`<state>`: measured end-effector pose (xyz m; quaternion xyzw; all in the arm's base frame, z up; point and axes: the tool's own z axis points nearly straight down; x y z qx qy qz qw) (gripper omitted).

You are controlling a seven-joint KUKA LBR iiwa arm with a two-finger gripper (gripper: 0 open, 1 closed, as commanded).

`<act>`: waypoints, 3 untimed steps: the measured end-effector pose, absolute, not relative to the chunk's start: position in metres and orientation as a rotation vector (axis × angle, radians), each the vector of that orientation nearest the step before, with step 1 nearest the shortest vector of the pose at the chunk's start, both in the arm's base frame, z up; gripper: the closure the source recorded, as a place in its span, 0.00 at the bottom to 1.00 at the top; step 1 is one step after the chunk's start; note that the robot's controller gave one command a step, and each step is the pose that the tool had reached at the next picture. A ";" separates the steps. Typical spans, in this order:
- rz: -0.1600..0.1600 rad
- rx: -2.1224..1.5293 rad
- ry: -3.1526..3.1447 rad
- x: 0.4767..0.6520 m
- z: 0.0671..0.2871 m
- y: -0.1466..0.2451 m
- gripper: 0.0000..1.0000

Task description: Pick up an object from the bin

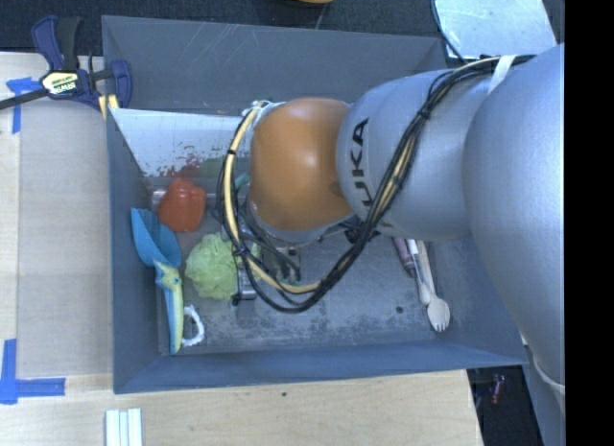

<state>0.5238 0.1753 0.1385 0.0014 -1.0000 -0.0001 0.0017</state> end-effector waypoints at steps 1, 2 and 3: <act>-0.002 -0.001 -3.146 0.526 0.143 0.174 0.00; -0.004 0.035 -3.147 0.541 0.068 0.179 0.00; -0.010 -0.136 -3.155 0.544 0.071 0.181 0.00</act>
Offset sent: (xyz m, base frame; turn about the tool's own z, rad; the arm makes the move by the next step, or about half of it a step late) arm 0.0165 0.0039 -0.0685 -0.0200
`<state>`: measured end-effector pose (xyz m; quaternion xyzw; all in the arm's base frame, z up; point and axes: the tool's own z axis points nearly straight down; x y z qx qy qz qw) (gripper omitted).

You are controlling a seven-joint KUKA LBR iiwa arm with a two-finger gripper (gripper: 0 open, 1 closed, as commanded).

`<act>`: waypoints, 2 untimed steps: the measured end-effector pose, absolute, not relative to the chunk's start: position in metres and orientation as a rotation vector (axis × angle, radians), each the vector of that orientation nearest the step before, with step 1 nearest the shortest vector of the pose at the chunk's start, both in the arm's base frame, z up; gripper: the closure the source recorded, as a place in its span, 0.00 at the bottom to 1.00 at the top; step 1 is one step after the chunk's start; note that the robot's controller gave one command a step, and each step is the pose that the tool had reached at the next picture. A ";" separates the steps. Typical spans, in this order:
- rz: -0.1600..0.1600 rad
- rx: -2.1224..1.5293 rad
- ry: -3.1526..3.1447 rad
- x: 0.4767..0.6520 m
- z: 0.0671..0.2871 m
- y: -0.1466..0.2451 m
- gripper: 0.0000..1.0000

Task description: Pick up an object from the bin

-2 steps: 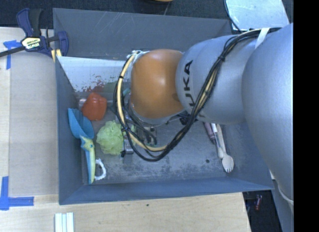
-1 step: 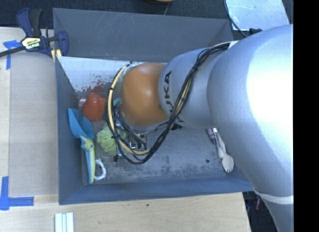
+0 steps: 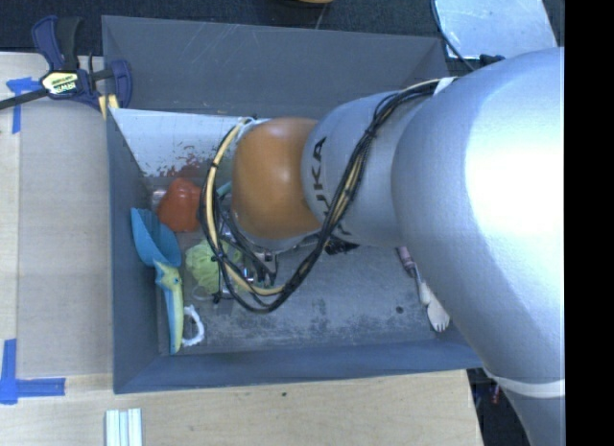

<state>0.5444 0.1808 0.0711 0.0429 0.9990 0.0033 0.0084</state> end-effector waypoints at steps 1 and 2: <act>0.010 0.040 3.124 0.530 0.071 0.166 0.00; 0.012 0.019 3.118 0.527 0.071 0.155 0.00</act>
Offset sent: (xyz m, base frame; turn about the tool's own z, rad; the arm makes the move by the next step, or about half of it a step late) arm -0.0190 -0.0252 -0.0011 -0.0742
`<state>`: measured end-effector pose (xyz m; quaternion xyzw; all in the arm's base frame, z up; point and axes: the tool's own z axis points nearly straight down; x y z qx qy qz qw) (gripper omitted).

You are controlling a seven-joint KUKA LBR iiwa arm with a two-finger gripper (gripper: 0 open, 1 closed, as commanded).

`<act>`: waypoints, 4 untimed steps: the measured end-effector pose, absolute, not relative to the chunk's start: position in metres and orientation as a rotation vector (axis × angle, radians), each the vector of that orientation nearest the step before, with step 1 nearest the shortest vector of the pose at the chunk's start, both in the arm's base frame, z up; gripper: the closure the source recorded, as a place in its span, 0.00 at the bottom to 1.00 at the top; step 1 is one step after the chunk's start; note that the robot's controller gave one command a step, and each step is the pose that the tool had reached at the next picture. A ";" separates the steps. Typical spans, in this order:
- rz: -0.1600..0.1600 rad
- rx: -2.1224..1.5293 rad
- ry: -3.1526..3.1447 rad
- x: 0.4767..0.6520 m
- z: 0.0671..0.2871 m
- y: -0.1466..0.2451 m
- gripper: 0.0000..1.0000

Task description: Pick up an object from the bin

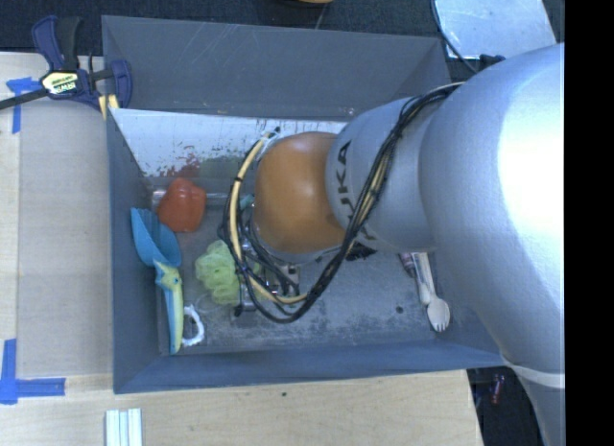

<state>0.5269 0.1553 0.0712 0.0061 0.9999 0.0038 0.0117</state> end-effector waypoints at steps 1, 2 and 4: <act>0.013 0.028 3.116 0.529 0.072 0.161 1.00; 0.013 0.028 3.116 0.529 0.073 0.161 1.00; 0.014 0.030 3.115 0.529 0.111 0.160 1.00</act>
Offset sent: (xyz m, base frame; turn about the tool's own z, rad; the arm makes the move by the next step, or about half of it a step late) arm 0.0000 0.0000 0.0000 0.0000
